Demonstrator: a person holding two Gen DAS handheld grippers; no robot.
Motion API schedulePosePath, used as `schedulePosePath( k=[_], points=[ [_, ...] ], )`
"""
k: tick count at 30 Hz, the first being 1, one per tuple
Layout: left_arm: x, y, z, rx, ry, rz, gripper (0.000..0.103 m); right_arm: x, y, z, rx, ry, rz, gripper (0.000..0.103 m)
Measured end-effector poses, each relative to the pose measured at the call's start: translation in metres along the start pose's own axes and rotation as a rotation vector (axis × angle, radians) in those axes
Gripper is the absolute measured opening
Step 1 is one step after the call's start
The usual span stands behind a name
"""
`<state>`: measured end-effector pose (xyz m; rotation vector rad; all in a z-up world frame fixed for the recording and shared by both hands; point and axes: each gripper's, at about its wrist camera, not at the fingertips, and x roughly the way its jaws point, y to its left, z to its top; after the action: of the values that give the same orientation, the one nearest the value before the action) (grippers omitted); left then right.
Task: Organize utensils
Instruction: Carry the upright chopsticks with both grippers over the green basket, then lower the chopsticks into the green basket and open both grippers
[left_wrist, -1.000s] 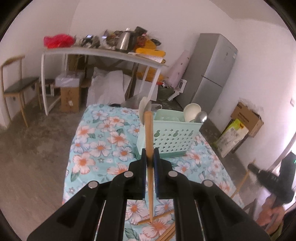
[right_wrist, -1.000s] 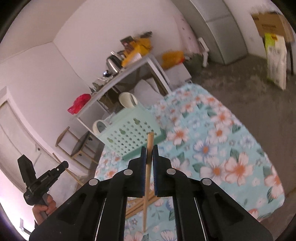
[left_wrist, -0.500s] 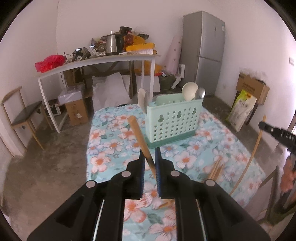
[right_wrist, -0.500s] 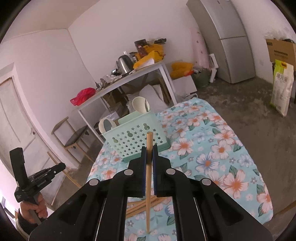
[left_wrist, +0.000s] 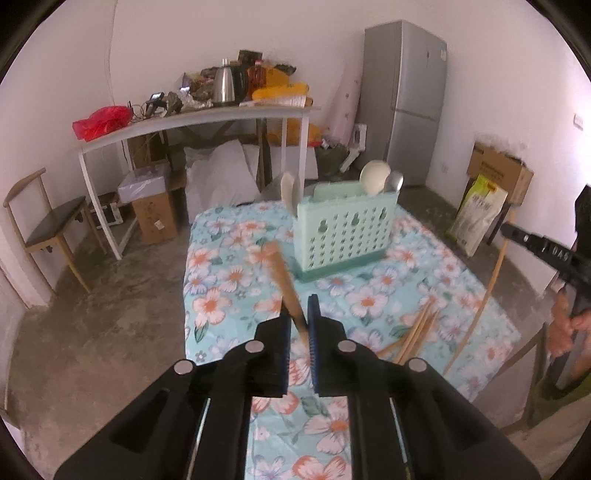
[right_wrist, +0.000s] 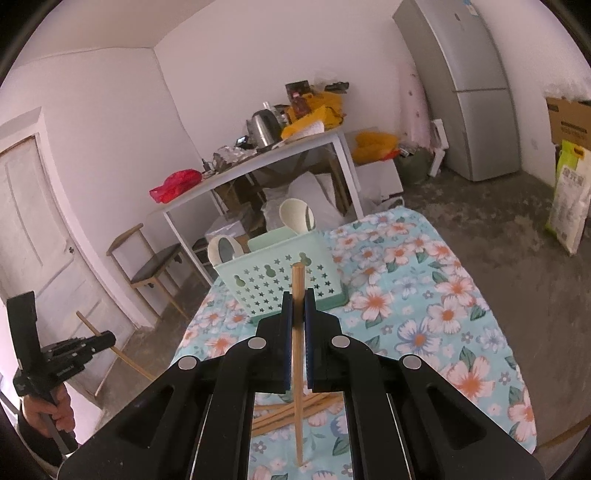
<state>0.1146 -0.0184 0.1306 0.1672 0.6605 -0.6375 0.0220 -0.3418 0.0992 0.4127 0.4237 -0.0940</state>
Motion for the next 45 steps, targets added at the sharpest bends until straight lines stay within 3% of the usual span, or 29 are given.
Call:
schedulePosePath(
  k=[9, 17, 20, 30, 34, 40, 42, 45],
  points=[
    [-0.026, -0.009, 0.040, 0.023, -0.144, -0.054, 0.005, -0.019, -0.002, 0.012, 0.014, -0.052, 0.032, 0.004],
    [-0.037, -0.013, 0.106, -0.084, -0.386, -0.184, 0.005, -0.022, -0.008, 0.011, 0.041, -0.053, 0.044, 0.004],
    [-0.028, -0.018, 0.132, -0.109, -0.441, -0.228, 0.005, -0.023, -0.010, 0.010, 0.050, -0.051, 0.045, 0.004],
    [0.071, -0.050, 0.180, -0.073, -0.378, -0.116, 0.005, -0.025, -0.014, 0.007, 0.064, -0.048, 0.036, 0.004],
    [0.107, -0.059, 0.179, -0.051, -0.332, -0.053, 0.005, -0.028, -0.018, 0.007, 0.078, -0.051, 0.034, 0.004],
    [0.136, -0.056, 0.157, -0.062, -0.250, -0.046, 0.006, -0.025, -0.021, 0.008, 0.086, -0.049, 0.029, 0.004],
    [0.139, -0.052, 0.148, -0.079, -0.219, -0.060, 0.013, -0.025, -0.021, 0.008, 0.084, -0.050, 0.027, 0.004],
    [0.130, -0.046, 0.138, -0.092, -0.236, -0.082, 0.040, -0.023, -0.021, 0.011, 0.079, -0.051, 0.029, 0.004]
  ],
)
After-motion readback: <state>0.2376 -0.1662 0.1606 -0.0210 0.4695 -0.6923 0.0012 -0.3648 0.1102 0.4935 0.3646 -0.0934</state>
